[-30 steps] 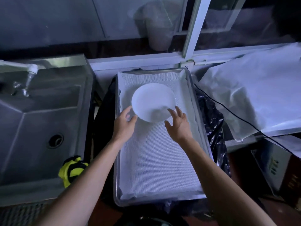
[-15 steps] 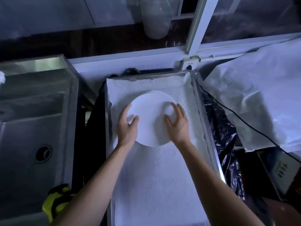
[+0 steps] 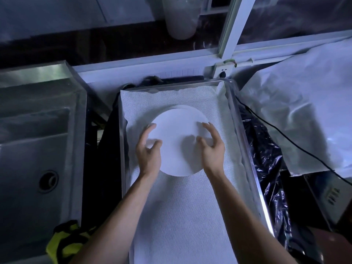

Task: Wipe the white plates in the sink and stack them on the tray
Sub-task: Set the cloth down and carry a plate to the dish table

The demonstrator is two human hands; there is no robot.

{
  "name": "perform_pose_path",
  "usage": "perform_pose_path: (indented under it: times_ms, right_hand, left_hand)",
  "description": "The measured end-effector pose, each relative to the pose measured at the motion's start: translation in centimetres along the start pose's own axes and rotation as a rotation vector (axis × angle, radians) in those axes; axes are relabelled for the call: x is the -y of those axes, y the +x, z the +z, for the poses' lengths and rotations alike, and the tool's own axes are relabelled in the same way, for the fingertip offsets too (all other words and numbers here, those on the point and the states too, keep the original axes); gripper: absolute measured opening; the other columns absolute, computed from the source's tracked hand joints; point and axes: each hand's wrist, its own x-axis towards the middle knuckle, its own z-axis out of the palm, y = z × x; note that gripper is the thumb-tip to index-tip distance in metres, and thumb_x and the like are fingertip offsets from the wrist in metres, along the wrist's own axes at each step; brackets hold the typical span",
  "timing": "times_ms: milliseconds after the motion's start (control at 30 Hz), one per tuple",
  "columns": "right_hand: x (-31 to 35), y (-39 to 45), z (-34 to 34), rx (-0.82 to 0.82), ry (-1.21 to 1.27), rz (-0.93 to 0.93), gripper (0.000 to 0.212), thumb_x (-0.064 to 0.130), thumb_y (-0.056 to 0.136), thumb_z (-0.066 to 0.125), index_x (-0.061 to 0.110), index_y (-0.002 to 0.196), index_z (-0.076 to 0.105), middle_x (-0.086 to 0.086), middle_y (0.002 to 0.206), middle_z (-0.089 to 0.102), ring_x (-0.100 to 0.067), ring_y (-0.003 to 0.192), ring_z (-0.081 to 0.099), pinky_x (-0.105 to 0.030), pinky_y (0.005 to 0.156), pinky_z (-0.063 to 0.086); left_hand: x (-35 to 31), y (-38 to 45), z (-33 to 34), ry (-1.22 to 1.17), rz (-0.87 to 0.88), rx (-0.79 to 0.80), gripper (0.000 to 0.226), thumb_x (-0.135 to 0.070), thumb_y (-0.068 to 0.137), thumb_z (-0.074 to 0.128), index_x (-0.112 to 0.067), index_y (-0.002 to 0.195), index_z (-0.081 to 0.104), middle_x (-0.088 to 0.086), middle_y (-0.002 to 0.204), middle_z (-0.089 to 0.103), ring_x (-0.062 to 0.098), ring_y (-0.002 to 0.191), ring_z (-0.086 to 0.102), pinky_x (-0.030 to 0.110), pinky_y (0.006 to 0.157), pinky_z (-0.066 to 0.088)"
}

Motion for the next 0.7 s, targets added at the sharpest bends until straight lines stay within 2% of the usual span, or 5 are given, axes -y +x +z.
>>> perform_pose_path:
  times_ms: [167,267,400,500,700]
  right_hand:
    - [-0.1,-1.1,-0.4,-0.012,-0.005,0.003,0.038,0.026,0.080,0.063,0.038,0.115,0.067,0.020,0.148,0.049,-0.001,0.135,0.043,-0.021,0.103,0.036]
    - [-0.1,-1.5,-0.7,-0.014,-0.005,-0.007,0.036,0.028,0.078,0.063,0.038,0.113,0.067,0.021,0.146,0.050,0.001,0.132,0.044,-0.013,0.100,0.034]
    - [-0.3,-2.5,-0.9,-0.012,-0.009,-0.028,0.038,0.025,0.080,0.064,0.037,0.116,0.067,0.014,0.146,0.052,0.003,0.133,0.042,-0.024,0.109,0.034]
    - [-0.6,-3.3,-1.3,-0.023,-0.003,-0.008,0.037,0.019,0.082,0.066,0.035,0.116,0.067,0.013,0.145,0.053,-0.002,0.134,0.045,-0.034,0.115,0.036]
    - [-1.0,-5.0,-2.0,-0.052,0.016,0.006,0.038,0.025,0.078,0.064,0.036,0.115,0.067,0.014,0.144,0.055,-0.006,0.135,0.047,-0.043,0.116,0.038]
  left_hand:
    - [0.1,-1.1,-0.2,-0.024,0.012,0.010,0.040,-0.007,0.072,0.058,-0.020,0.107,0.072,-0.012,0.120,0.069,0.001,0.117,0.059,0.012,0.092,0.041]
    - [0.1,-1.6,-0.4,-0.020,0.007,0.013,0.035,-0.010,0.071,0.058,-0.022,0.101,0.071,-0.012,0.114,0.070,0.007,0.109,0.060,0.020,0.090,0.042]
    - [0.2,-2.5,-0.9,-0.020,0.023,0.026,0.032,-0.010,0.071,0.058,-0.016,0.100,0.070,-0.012,0.110,0.069,0.013,0.109,0.061,0.023,0.090,0.042]
    - [0.1,-3.4,-1.2,-0.012,0.032,0.036,0.028,-0.010,0.072,0.058,-0.015,0.098,0.069,-0.010,0.108,0.069,0.014,0.107,0.061,0.026,0.090,0.043]
    - [0.2,-5.0,-1.8,0.012,0.061,0.059,0.021,-0.010,0.075,0.059,-0.016,0.094,0.067,-0.012,0.104,0.069,0.011,0.108,0.061,0.031,0.095,0.043]
